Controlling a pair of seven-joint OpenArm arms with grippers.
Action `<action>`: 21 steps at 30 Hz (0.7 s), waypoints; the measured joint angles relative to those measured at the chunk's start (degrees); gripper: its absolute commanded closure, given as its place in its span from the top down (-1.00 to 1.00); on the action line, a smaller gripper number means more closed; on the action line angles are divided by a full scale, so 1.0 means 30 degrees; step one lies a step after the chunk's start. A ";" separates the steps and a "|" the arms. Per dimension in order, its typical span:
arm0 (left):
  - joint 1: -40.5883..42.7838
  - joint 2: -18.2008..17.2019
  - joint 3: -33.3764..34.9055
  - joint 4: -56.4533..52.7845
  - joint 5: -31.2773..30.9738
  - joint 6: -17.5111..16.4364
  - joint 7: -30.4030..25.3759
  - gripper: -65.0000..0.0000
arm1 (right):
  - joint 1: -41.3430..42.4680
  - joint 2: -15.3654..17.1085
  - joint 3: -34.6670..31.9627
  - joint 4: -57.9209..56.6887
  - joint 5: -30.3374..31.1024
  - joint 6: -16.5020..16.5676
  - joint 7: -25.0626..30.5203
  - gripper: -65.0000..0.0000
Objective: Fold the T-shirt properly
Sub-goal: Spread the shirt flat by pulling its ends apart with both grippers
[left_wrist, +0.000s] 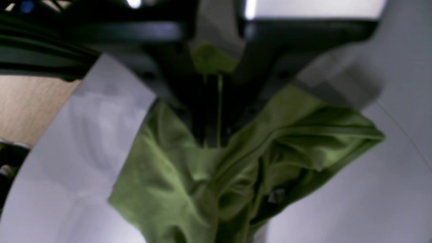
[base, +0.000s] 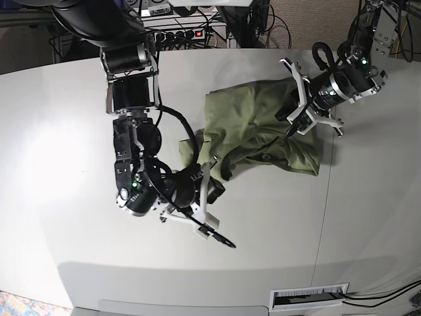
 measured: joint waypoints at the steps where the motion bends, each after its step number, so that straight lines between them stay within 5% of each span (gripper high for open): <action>1: 0.0073 0.0109 0.0000 0.0000 0.0007 0.0000 0.0015 -1.00 | 0.0007 0.0211 0.0000 0.0007 0.0000 -0.0007 -0.0066 -0.58; 12: 0.0299 0.0197 0.0000 -0.2208 0.0000 -0.0109 -0.1056 -0.92 | 0.0007 0.1785 0.0036 0.0000 0.0058 0.0000 -0.0146 -0.67; 21: 0.0291 0.0204 0.0000 -0.5027 0.1035 -0.0051 -0.2783 -0.92 | -0.0007 0.2841 0.2142 0.0015 0.0080 0.0007 -0.0138 -0.67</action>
